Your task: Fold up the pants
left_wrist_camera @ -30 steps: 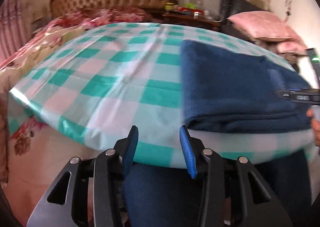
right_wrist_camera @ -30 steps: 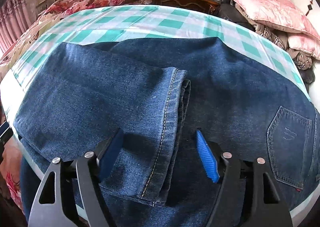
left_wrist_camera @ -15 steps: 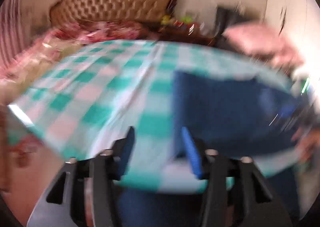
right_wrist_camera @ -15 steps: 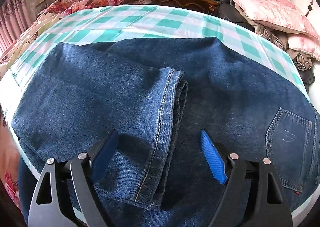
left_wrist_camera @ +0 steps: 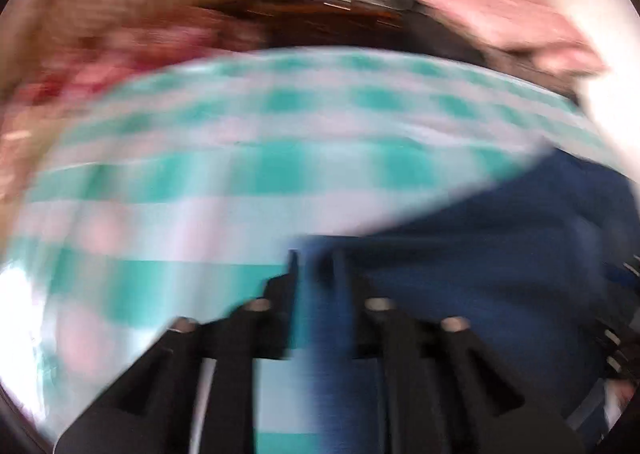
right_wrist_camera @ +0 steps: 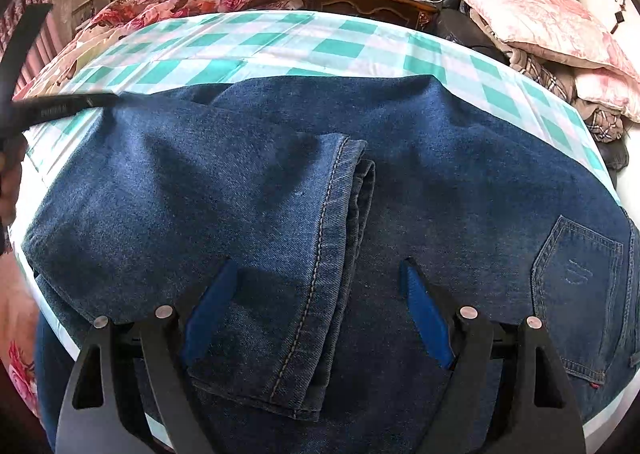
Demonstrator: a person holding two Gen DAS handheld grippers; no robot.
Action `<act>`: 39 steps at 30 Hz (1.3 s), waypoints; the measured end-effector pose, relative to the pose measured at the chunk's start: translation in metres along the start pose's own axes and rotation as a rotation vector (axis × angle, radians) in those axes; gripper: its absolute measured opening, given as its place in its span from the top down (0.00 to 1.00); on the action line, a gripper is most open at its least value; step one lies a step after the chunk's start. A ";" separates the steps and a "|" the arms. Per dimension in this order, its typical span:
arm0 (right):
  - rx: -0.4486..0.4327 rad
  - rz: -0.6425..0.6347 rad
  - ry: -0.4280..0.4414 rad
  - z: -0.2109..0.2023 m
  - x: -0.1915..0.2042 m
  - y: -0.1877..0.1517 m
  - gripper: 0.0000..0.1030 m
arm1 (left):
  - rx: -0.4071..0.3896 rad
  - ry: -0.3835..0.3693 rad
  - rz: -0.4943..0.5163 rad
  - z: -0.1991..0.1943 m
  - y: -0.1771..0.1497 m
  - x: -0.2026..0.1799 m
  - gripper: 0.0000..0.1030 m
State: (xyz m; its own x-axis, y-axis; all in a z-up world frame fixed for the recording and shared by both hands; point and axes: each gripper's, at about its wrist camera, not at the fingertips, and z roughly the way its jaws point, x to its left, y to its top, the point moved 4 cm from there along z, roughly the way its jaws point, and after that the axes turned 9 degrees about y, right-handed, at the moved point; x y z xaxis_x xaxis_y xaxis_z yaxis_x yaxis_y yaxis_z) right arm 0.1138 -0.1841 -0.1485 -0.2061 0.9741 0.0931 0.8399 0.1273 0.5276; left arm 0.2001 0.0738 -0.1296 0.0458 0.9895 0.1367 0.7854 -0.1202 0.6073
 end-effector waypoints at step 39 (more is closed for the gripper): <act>0.002 -0.088 -0.023 0.049 0.055 0.082 0.64 | -0.017 -0.227 -0.306 -0.087 -0.167 0.004 0.60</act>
State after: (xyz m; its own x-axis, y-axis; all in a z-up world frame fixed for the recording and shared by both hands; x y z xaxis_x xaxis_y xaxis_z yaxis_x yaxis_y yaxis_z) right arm 0.1961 -0.1114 -0.1410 -0.2677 0.9631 0.0268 0.8201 0.2132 0.5310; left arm 0.0152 0.0911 -0.1624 -0.0519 0.9721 -0.2289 0.7737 0.1841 0.6062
